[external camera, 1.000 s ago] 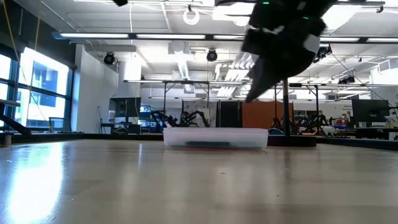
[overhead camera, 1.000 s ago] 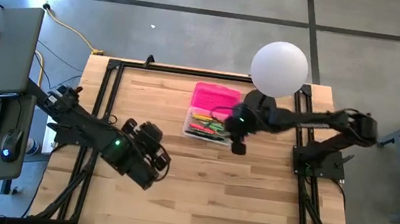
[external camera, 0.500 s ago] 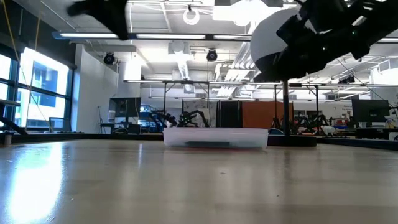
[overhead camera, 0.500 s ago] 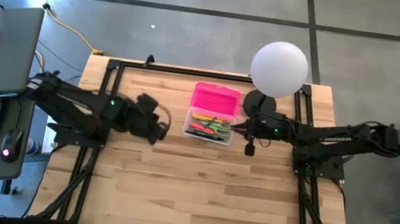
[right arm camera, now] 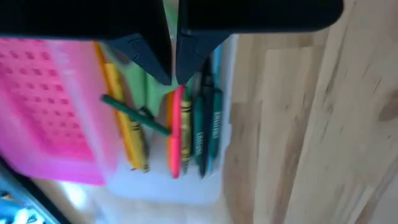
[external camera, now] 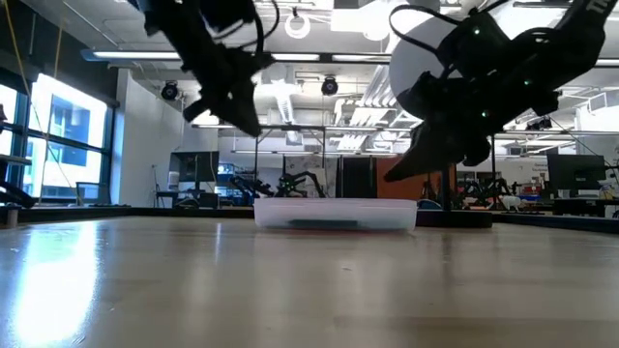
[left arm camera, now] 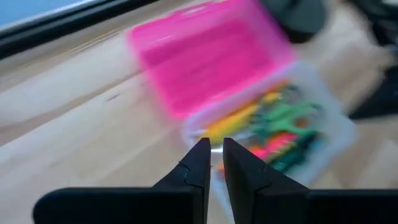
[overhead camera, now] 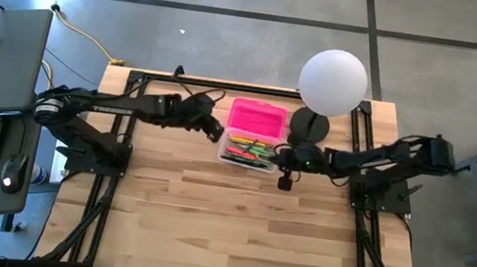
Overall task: Pick & place school supplies into a supply box
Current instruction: Close the transparent supply box
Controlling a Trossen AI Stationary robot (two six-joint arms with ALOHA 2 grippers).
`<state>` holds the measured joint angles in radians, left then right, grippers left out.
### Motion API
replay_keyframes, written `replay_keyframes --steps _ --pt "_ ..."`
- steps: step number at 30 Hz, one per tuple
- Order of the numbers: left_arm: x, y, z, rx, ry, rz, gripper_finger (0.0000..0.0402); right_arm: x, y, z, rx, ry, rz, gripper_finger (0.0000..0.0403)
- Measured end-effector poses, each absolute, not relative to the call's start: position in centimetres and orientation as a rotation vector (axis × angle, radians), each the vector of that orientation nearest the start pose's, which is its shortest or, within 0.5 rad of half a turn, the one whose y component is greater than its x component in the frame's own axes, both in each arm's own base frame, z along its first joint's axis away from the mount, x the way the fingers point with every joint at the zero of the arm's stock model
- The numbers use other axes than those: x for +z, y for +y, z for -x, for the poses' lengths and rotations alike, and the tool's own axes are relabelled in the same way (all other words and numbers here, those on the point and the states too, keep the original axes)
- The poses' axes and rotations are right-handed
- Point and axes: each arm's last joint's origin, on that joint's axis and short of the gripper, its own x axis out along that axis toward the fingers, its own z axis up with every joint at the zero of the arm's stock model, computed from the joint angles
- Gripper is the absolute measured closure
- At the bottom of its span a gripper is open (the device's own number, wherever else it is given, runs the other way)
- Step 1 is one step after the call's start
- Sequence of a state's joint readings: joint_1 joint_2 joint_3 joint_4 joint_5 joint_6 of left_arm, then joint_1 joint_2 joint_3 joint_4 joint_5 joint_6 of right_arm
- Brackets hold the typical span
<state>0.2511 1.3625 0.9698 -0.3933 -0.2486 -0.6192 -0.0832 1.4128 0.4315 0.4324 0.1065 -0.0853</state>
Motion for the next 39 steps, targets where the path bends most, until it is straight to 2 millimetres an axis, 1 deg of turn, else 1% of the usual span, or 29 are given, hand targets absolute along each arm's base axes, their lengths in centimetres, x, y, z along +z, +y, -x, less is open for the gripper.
replay_keyframes --steps 2,8,12,15,20,27,32,34,36,38,39 --pt "24.9 9.1 -26.8 0.757 0.631 0.605 0.0328 14.0 -2.1 -25.2 -0.149 0.575 0.092 0.0403" --pt "24.1 12.9 -25.8 0.906 0.598 0.643 0.0328 12.9 -2.0 -27.0 -0.142 0.63 0.09 0.0403" --pt "23.3 15.1 -25.5 0.916 0.589 0.705 0.0328 12.2 -2.0 -27.8 -0.139 0.69 0.055 0.0403" --pt "22.4 15.9 -25.4 0.907 0.62 0.738 0.0328 12.1 -1.8 -28.1 -0.123 0.728 0.03 0.0402" --pt "21.4 16.1 -25.9 0.891 0.672 0.726 0.0328 12.0 -0.3 -28.0 -0.035 0.744 0.002 0.0402" --pt "21.1 16.0 -26.1 0.848 0.689 0.751 0.0328 11.7 3.7 -27.6 0.126 0.771 -0.019 0.0402" --pt "21.0 15.8 -26.2 0.789 0.701 0.782 0.0328 11.6 6.8 -26.9 0.258 0.809 -0.095 0.0402" --pt "21.0 15.4 -26.5 0.768 0.706 0.779 0.0328 11.6 8.0 -26.6 0.288 0.814 -0.097 0.0402" --pt "21.1 14.7 -26.9 0.743 0.703 0.763 0.0328 11.8 9.1 -26.2 0.283 0.803 -0.057 0.0402" --pt "21.4 13.8 -27.7 0.694 0.681 0.733 0.0328 12.5 9.8 -25.7 0.265 0.776 -0.015 0.0402" --pt "21.6 13.3 -28.1 0.667 0.668 0.714 0.0328 13.1 10.0 -25.5 0.265 0.749 0.005 0.0402"
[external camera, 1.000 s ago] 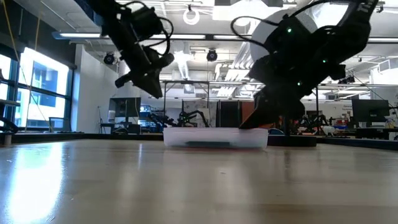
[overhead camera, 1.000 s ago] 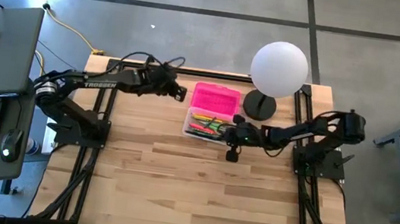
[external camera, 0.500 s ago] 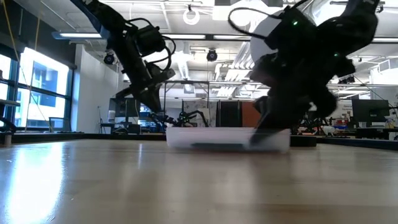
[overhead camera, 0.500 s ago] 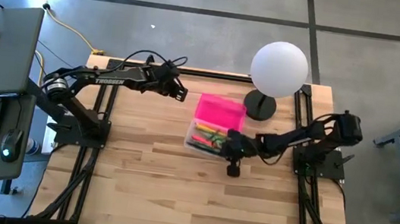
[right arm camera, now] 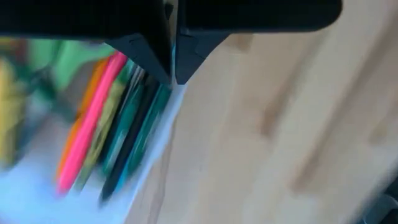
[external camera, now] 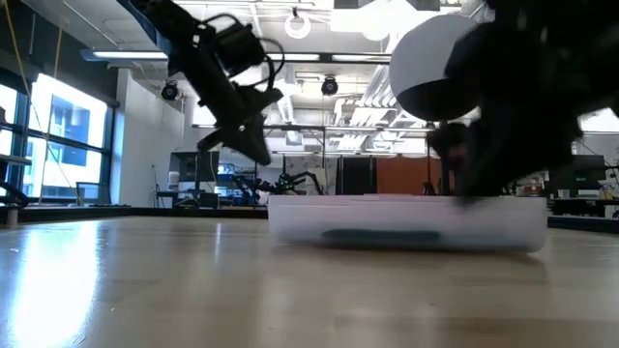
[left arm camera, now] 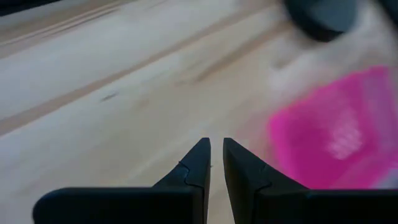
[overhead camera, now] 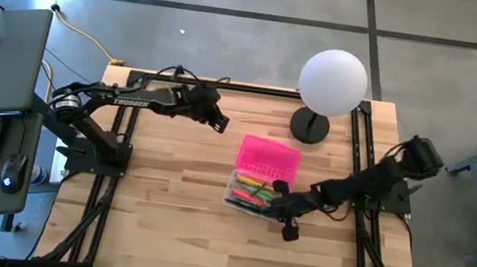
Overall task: Pick & place school supplies into a supply box
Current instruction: Close the transparent supply box
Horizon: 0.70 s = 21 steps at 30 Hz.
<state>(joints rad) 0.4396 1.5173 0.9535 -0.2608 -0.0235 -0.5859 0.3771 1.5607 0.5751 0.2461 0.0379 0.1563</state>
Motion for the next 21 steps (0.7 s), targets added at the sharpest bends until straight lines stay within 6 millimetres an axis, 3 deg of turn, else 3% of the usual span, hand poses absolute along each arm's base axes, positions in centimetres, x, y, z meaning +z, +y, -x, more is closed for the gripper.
replay_keyframes --steps 6,10,15,21 --pt "23.0 9.9 -30.3 0.491 0.555 0.657 0.0328 17.9 9.6 -23.6 0.18 0.621 0.064 0.0402" --pt "22.9 8.4 -30.7 0.49 0.575 0.655 0.0328 19.8 7.7 -21.1 -0.075 0.621 0.111 0.0403" --pt "22.3 7.7 -30.3 0.582 0.616 0.736 0.0328 19.4 5.3 -17.0 -0.39 0.632 -0.046 0.0403" --pt "21.6 7.8 -30.4 0.615 0.642 0.786 0.0328 15.7 3.2 -14.0 -0.622 0.58 -0.285 0.0403"
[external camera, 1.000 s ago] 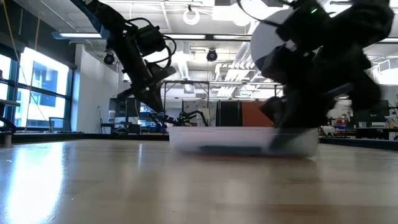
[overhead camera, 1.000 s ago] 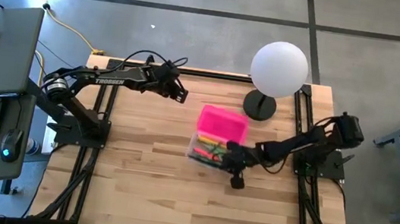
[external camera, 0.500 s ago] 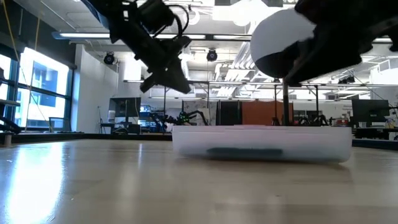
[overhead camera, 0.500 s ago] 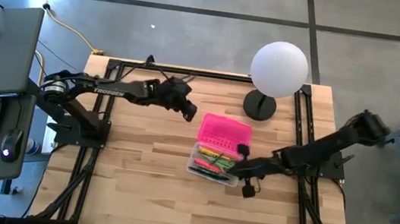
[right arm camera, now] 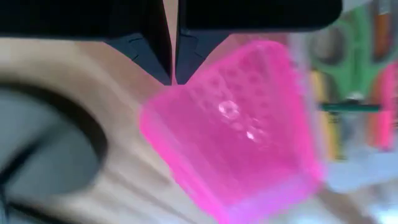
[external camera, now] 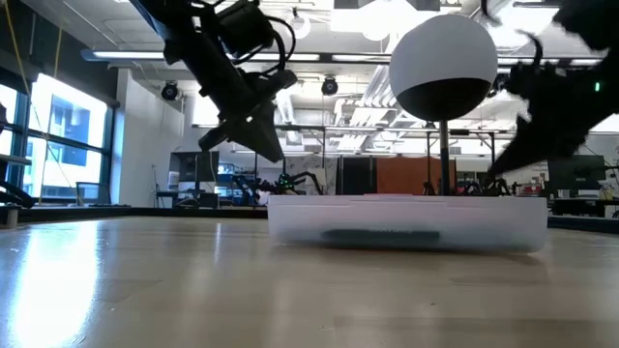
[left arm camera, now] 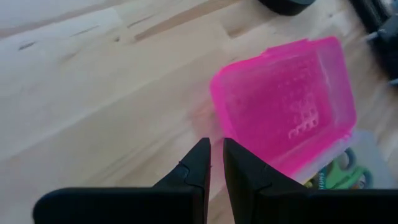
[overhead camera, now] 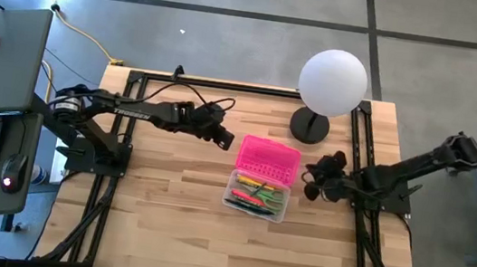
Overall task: Pick & place school supplies into a supply box
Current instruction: Close the transparent supply box
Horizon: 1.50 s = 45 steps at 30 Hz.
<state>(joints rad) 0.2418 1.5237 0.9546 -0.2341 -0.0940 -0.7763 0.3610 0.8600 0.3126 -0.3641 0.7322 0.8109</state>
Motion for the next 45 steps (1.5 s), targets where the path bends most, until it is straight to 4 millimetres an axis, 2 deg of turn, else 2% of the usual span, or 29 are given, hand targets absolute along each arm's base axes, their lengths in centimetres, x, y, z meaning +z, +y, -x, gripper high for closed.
replay_keyframes --steps 3,6,12,18,29,37,45 --pt "21.1 7.9 -30.7 0.636 0.64 0.8 0.0328 13.6 2.4 -13.4 -0.661 0.59 -0.406 0.0403" --pt "20.0 8.0 -31.1 0.655 0.668 0.811 0.0328 12.4 1.7 -13.4 -0.644 0.583 -0.503 0.0403" --pt "17.5 8.2 -32.5 0.636 0.692 0.834 0.0328 11.4 0.4 -13.3 -0.658 0.58 -0.606 0.0403" --pt "16.0 8.4 -33.4 0.596 0.689 0.851 0.0328 10.8 -0.8 -13.0 -0.705 0.585 -0.685 0.0403" --pt "16.0 10.4 -33.0 0.633 0.667 0.874 0.0328 11.2 -1.7 -13.5 -0.713 0.518 -0.731 0.0403" --pt "16.0 10.2 -33.0 0.58 0.688 0.848 0.0328 10.7 -1.7 -14.2 -0.717 0.52 -0.729 0.0403" --pt "15.6 10.3 -33.1 0.605 0.693 0.829 0.0328 10.0 -1.8 -15.0 -0.716 0.528 -0.701 0.0403"
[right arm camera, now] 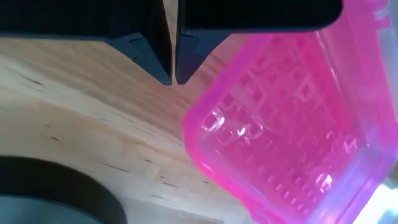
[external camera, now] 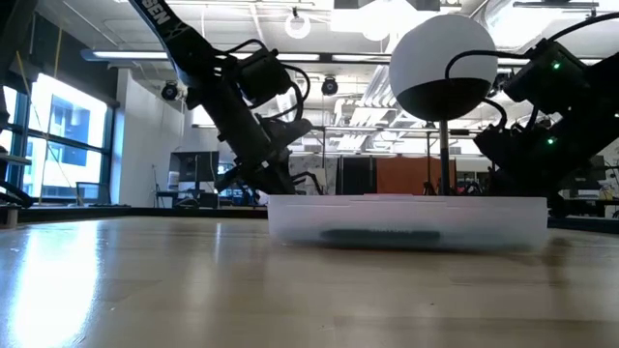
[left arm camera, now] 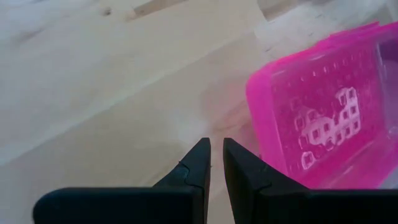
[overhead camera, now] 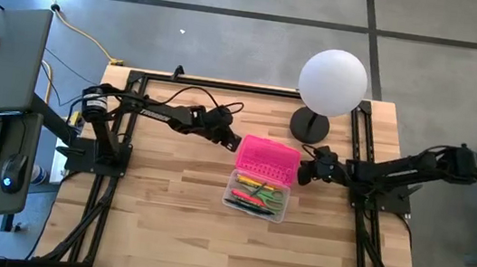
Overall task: Pick & place school supplies into a supply box
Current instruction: Close the transparent supply box
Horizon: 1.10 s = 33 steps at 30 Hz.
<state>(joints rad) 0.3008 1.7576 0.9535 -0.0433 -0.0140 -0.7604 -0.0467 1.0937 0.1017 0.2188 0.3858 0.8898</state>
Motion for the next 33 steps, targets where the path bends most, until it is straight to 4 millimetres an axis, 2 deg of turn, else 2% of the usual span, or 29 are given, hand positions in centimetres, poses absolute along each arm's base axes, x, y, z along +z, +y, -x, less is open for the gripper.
replay_keyframes --steps 12,22,33 --pt "16.0 10.4 -33.5 0.546 0.649 0.811 0.0328 11.1 -1.9 -17.4 -0.681 0.513 -0.604 0.0403" --pt "16.1 10.1 -33.6 0.522 0.655 0.762 0.0328 11.8 -1.9 -18.1 -0.654 0.51 -0.52 0.0403" --pt "19.9 6.9 -33.0 0.475 0.594 0.676 0.0328 11.8 0.1 -18.0 -0.629 0.514 -0.366 0.0403"
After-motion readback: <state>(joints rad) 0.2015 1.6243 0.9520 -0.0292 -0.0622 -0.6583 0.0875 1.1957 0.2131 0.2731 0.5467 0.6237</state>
